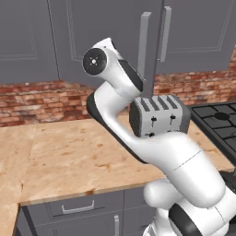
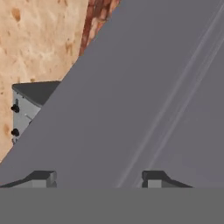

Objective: Open the cabinet. Pick the bowls from the counter and place them in the cabinet. Then close the cabinet.

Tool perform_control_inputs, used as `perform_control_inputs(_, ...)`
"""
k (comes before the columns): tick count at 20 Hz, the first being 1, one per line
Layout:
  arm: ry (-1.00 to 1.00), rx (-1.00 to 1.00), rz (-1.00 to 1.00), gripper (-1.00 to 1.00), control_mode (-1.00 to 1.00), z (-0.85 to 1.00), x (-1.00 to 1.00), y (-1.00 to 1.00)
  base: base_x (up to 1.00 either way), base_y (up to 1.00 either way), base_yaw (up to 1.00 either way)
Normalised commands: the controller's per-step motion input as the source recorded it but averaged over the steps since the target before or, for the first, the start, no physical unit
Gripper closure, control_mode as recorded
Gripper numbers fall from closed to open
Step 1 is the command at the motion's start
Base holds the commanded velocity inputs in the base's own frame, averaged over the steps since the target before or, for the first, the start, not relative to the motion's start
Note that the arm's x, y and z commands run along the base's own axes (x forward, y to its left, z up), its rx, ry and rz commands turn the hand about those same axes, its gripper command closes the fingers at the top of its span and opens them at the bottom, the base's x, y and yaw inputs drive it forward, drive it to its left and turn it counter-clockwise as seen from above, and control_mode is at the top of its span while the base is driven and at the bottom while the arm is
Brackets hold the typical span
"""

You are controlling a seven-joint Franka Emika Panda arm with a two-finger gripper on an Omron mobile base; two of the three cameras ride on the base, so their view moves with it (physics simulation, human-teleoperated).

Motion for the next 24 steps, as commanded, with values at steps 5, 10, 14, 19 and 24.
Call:
perform_control_inputs(5,0.00,-0.04,-0.03,-1.00,-1.00,-0.10,0.93,0.00,0.00,0.00,0.00)
perform_control_inputs(10,0.00,-0.03,-0.02,-1.00,-1.00,-0.18,0.91,0.00,0.00,0.00,0.00)
perform_control_inputs(14,0.00,-0.03,-0.01,-1.00,-1.00,-0.29,0.87,0.00,0.00,0.00,0.00)
perform_control_inputs(19,0.00,-0.03,-0.01,-1.00,-1.00,-0.38,0.82,0.00,0.00,0.00,0.00)
perform_control_inputs(24,0.00,-0.03,-0.01,-1.00,-1.00,-0.38,0.77,0.00,0.00,0.00,0.00)
